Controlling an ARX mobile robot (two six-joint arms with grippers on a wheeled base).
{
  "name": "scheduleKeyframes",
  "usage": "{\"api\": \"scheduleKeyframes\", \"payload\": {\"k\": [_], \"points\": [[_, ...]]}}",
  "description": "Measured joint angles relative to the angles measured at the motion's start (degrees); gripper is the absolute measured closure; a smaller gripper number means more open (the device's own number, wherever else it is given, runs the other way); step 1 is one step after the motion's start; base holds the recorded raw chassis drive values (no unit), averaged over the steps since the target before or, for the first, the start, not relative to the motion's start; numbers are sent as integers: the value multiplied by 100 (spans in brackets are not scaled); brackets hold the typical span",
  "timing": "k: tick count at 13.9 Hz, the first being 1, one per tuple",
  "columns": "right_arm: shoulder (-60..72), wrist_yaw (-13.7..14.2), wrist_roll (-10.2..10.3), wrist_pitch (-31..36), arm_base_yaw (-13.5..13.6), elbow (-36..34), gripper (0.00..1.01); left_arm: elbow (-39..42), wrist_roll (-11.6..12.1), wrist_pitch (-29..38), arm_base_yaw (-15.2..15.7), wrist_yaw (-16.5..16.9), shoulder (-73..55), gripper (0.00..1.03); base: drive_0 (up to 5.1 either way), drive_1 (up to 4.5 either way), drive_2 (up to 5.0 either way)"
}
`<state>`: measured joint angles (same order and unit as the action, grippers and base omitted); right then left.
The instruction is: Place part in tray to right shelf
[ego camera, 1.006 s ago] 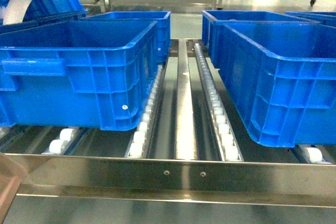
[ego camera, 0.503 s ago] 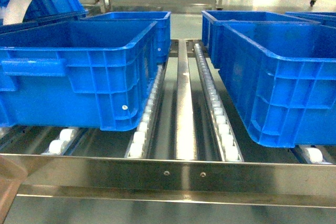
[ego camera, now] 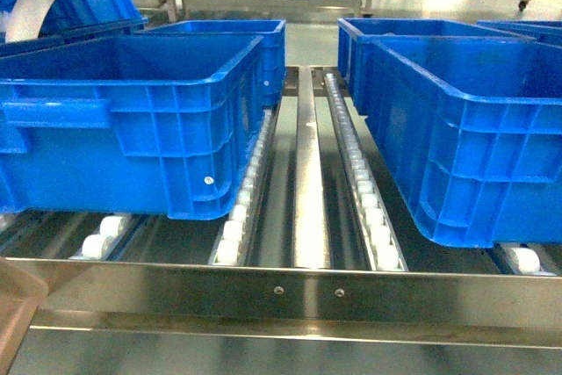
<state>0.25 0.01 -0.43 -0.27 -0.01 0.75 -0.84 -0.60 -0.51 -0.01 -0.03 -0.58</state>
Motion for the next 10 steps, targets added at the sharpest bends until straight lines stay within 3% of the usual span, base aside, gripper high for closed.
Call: {"api": "scheduleKeyframes", "payload": {"k": [7,8,10], "points": [[0,0,-2,0,0,0,10,0,0,0,0,0,0,89,0,0,0],[0,-2,0,0,0,0,1,0,0,0,0,0,0,89,0,0,0],[0,0,0,2,0,0,3,0,0,0,0,0,0,89,0,0,0]]}}
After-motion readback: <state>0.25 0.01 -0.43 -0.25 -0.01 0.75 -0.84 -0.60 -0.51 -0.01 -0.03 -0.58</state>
